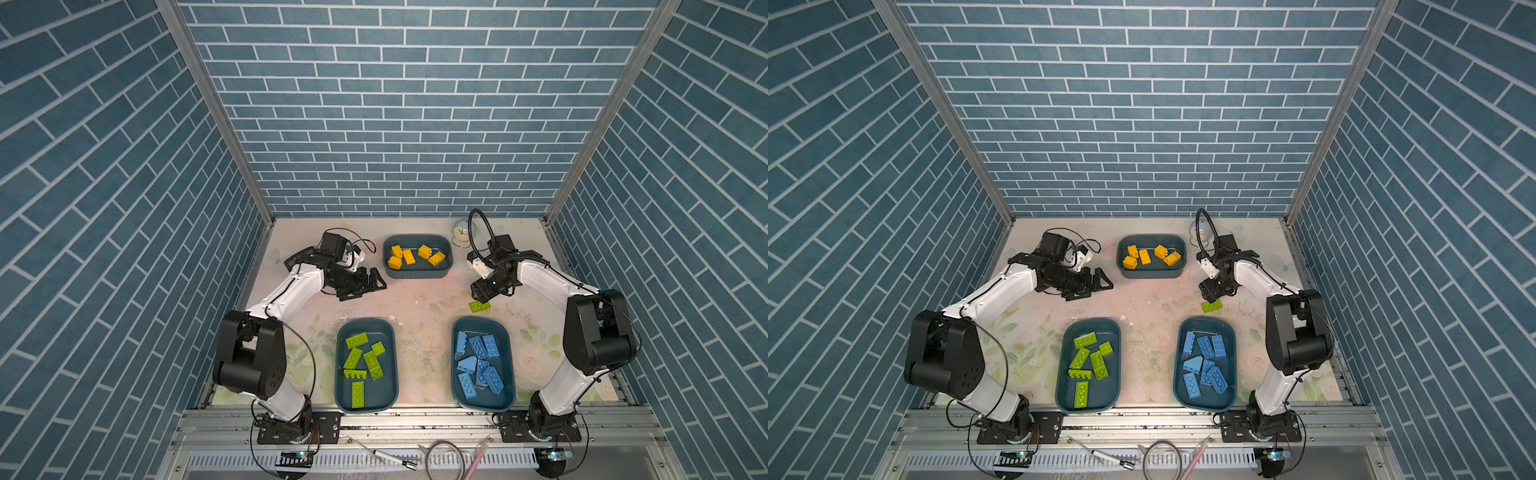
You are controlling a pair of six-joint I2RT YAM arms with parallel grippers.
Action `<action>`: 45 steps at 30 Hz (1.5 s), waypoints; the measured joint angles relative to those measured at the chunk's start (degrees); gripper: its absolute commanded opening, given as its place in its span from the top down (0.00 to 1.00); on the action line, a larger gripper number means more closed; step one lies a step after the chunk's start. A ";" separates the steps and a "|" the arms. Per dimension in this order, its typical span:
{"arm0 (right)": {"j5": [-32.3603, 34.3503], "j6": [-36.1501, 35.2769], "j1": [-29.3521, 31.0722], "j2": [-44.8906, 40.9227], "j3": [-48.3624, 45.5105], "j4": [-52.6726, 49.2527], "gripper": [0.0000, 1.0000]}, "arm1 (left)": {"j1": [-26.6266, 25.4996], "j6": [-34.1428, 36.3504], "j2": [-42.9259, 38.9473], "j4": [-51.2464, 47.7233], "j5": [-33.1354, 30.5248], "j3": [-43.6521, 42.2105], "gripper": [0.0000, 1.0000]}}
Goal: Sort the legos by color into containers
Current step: 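Move the right gripper back over the last yellow brick, then grasp the yellow brick beside the green brick with the right gripper, then carry the yellow brick with the right gripper into the yellow bin, release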
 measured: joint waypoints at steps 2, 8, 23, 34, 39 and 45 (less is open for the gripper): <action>0.07 -3.89 -0.74 1.62 1.05 -0.63 0.27 | 0.00 0.13 0.00 -0.33 -0.02 0.00 0.03; 1.53 -11.43 -1.51 6.62 3.69 0.48 0.29 | 0.00 0.68 0.00 -2.05 -0.48 0.28 0.03; 0.17 -15.58 -1.51 14.45 9.22 1.27 0.67 | -0.07 1.01 0.00 -3.30 -1.07 1.92 0.03; -7.30 -11.91 -1.03 11.93 12.20 -0.39 0.78 | -0.61 1.01 0.50 -3.58 -1.09 3.78 0.03; -13.90 -6.32 1.66 5.55 12.33 1.60 0.78 | -0.63 1.01 0.50 -3.72 -1.09 4.37 0.02; -17.16 -3.17 7.69 7.43 20.22 4.00 0.78 | -0.63 0.98 1.09 -3.74 -1.07 5.16 0.02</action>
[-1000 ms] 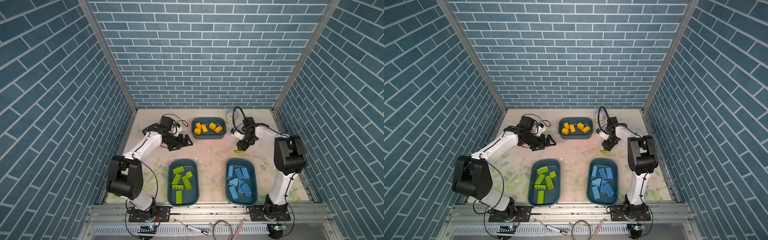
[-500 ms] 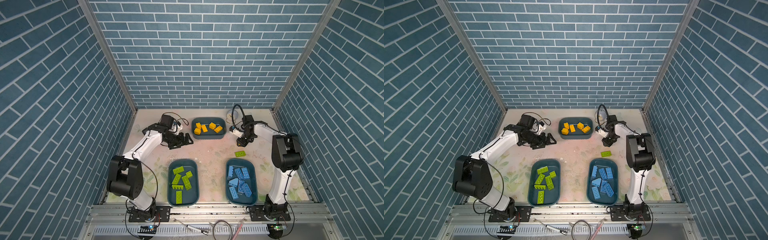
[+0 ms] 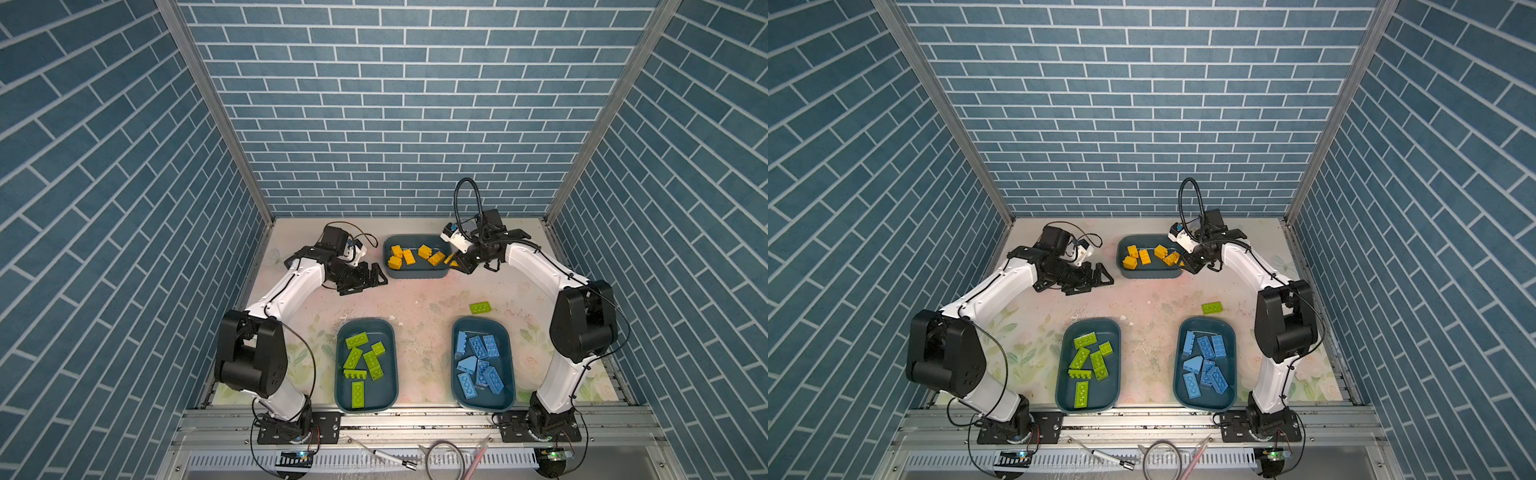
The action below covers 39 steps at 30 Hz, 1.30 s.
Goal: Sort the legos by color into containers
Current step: 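Carry the yellow brick with the right gripper into the yellow bin, release, then move the right gripper back over the lime-green brick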
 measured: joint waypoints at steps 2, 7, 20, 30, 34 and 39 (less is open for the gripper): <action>-0.17 0.31 1.62 2.78 3.19 0.63 0.78 | 0.00 0.02 0.28 0.00 0.00 0.24 0.03; 0.28 1.11 3.72 11.52 11.13 1.84 0.76 | 0.00 0.02 0.33 -0.28 -0.02 0.76 0.02; 3.65 1.77 4.48 27.41 28.28 -2.97 0.44 | 0.00 -0.02 0.33 -0.68 -0.22 1.05 0.03; 2.93 5.66 4.55 19.58 19.12 -3.54 0.37 | 0.00 0.00 0.33 -0.61 -0.13 1.03 0.02; 3.65 6.84 4.52 9.03 9.92 -4.17 0.36 | 0.00 0.04 0.33 -0.59 0.09 0.68 0.02; 5.70 3.23 3.54 -5.42 -3.08 -6.29 0.37 | 0.00 0.13 0.33 -0.59 0.52 0.33 0.02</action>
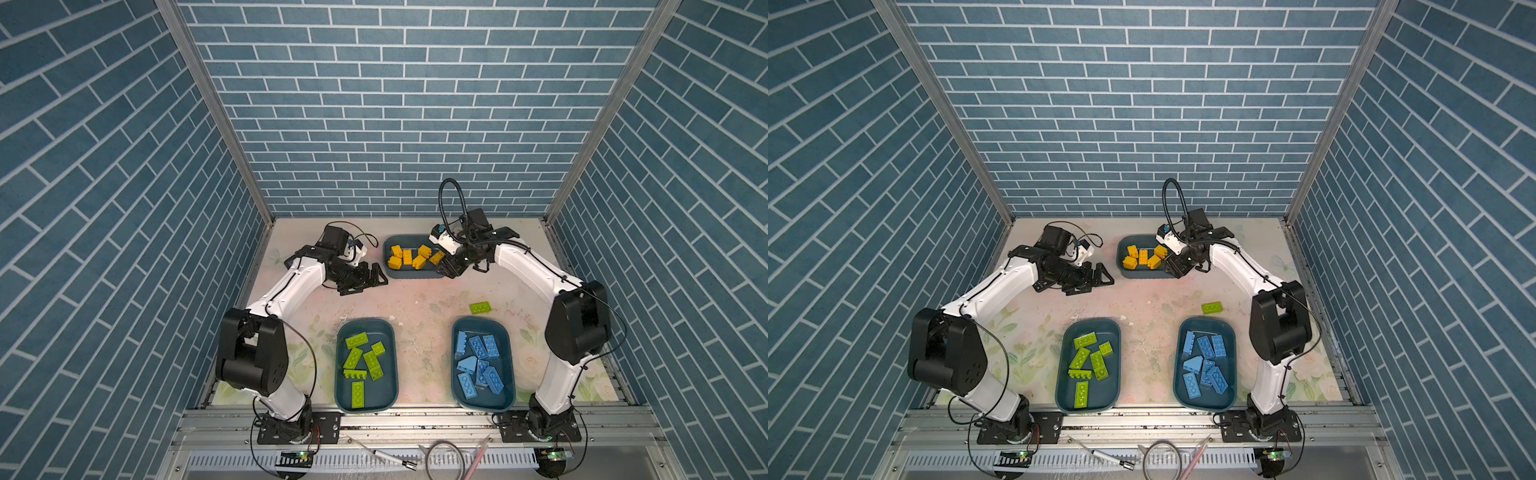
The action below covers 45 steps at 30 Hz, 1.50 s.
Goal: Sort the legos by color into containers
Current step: 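Move the right gripper back over the lime-green brick, then grasp the lime-green 2x4 brick with the right gripper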
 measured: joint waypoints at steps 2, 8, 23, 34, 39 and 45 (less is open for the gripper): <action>0.90 -2.58 -1.36 -3.93 -4.37 -1.55 0.37 | 0.00 0.17 0.00 0.02 0.20 0.00 0.03; 6.03 -10.95 -7.85 -9.01 -14.05 -4.92 0.36 | 0.00 0.87 0.00 -0.04 0.98 0.00 0.02; 11.23 -26.45 -12.52 -1.38 -16.52 -7.50 0.32 | 0.00 2.73 0.00 -0.79 1.22 0.00 0.03; 11.52 -34.07 -12.28 2.69 -17.57 -4.04 0.31 | 0.00 3.63 0.00 -1.44 1.22 0.00 0.02; 11.45 -35.06 -11.58 4.83 -17.51 -2.38 0.32 | 0.00 3.61 0.31 -1.40 1.25 0.02 0.02; 10.40 -35.06 -10.58 7.80 -14.12 -2.47 0.45 | 0.00 3.69 1.88 -1.44 1.25 0.09 0.02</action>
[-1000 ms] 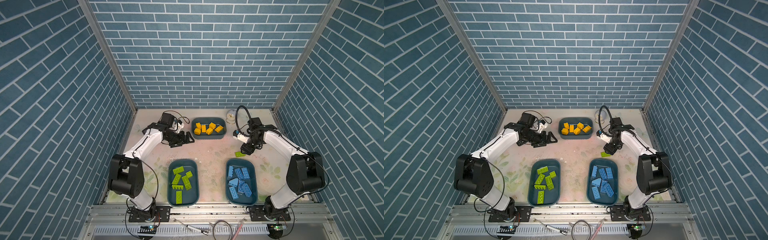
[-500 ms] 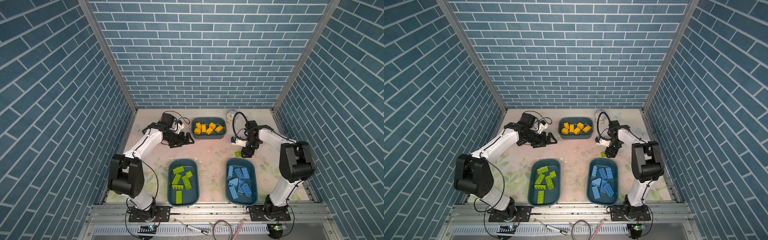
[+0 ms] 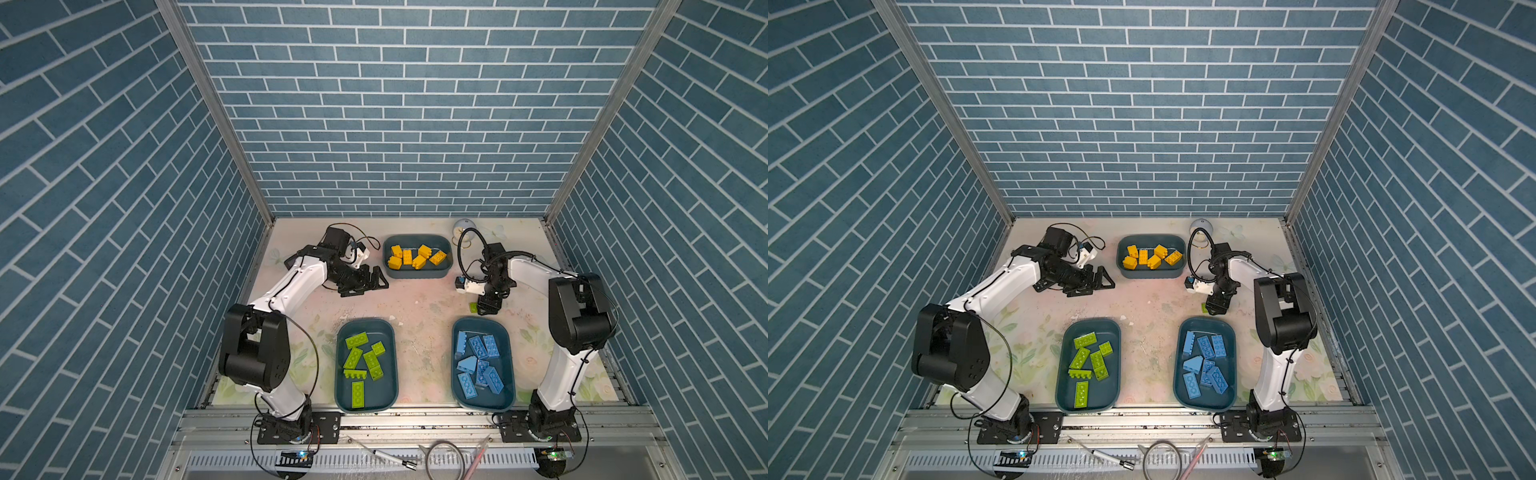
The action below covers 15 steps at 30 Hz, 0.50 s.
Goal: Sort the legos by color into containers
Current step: 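Grasp the lime-green 2x4 brick with the right gripper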
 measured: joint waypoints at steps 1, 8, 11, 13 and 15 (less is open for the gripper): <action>-0.09 0.09 0.00 0.48 0.57 -0.13 0.48 | 0.00 0.04 0.04 0.00 0.00 0.00 0.02; -1.99 1.22 0.00 3.17 4.59 -2.16 0.70 | 0.00 0.09 0.04 0.00 0.00 0.04 0.02; -2.69 1.79 -0.02 4.02 6.01 -3.82 0.75 | 0.04 0.13 0.04 0.00 0.02 0.04 0.02; -3.30 2.45 0.00 4.52 7.19 -4.98 0.75 | 0.04 0.13 0.04 -0.02 0.02 0.07 0.02; -4.07 3.34 0.00 4.57 8.15 -5.53 0.75 | 0.07 0.17 0.04 -0.11 0.04 0.24 0.02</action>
